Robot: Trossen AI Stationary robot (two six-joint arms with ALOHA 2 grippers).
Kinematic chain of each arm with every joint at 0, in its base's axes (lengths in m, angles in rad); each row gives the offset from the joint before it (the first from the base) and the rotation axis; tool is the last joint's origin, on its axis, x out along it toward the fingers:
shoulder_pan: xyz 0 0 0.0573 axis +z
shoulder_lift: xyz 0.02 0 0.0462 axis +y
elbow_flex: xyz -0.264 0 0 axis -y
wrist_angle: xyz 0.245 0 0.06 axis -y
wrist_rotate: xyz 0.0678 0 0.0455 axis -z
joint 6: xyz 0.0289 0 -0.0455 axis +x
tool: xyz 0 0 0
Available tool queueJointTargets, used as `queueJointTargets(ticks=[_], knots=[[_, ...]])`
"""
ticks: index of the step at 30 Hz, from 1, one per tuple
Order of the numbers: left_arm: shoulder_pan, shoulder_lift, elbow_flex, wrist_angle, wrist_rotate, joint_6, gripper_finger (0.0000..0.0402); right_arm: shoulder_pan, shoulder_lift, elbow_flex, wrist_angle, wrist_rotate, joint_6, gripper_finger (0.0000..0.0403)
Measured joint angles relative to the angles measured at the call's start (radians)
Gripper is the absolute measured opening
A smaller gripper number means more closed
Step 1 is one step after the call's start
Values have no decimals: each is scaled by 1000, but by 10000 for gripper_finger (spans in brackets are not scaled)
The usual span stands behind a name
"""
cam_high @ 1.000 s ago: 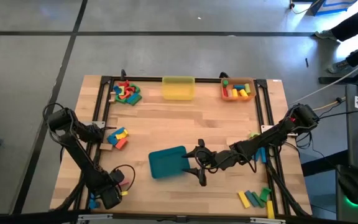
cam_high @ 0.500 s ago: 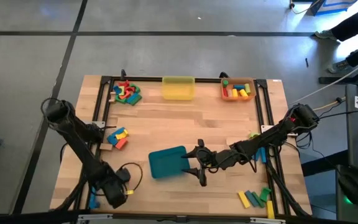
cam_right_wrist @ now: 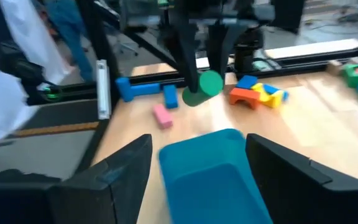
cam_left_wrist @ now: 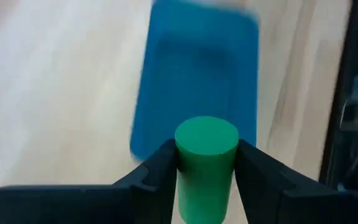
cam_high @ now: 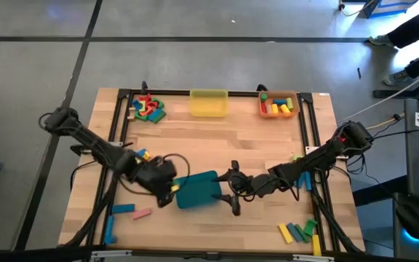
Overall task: Sort blocks by size
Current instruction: Put the green cylindrical block into the orange bin
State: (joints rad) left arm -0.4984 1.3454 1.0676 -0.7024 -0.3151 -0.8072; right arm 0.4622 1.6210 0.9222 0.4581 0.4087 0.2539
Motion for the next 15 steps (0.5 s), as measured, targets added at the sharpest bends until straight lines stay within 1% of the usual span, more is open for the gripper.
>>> queueJointTargets(ticks=[6,11,15], knots=[[121,-3,0,256,-10,311,122,-6,0,0,-79,127,-5,262],[194,-2,0,441,-7,513,122,-14,0,0,-106,140,-27,262],[240,-2,0,544,50,623,122,-53,0,0,-85,141,-30,262]])
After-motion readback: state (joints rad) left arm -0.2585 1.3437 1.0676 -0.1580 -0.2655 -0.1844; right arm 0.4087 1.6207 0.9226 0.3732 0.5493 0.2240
